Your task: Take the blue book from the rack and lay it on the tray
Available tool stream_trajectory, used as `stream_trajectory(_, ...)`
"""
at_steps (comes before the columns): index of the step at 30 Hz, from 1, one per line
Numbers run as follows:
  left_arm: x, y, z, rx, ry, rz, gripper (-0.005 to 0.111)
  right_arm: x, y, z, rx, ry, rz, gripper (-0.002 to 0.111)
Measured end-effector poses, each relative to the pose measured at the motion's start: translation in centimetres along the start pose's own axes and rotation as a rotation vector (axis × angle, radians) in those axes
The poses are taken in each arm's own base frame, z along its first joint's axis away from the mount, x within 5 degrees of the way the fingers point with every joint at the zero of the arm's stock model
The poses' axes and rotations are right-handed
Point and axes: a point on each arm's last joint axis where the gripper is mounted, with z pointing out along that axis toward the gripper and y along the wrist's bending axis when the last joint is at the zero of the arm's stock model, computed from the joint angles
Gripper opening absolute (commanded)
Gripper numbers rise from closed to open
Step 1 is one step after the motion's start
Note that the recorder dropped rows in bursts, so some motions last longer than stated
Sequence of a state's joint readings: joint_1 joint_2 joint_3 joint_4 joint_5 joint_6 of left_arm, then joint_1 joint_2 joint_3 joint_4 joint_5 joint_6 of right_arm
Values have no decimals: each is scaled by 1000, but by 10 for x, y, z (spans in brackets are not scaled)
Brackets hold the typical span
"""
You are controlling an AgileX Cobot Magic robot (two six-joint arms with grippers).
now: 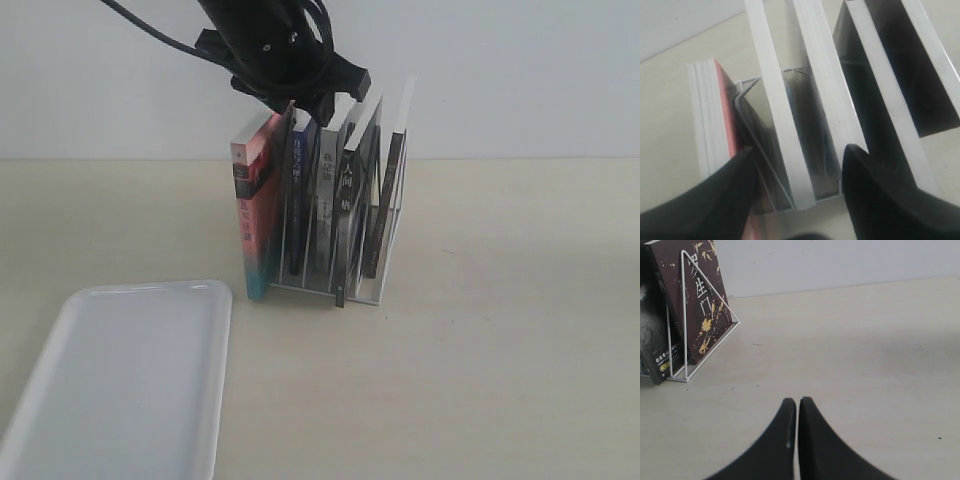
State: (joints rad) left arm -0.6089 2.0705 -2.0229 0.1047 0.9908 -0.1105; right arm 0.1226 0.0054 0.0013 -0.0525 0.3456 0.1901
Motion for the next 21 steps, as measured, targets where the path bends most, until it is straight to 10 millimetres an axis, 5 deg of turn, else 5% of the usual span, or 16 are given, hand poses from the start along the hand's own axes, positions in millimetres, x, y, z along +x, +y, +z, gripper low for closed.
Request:
stream_trajectory(7, 0, 2, 0, 0, 0, -5, 32, 0, 0, 0, 0, 0, 0, 1)
stream_trajectory(21, 3, 0, 11, 14, 27, -13, 32, 0, 0, 0, 0, 0, 0, 1)
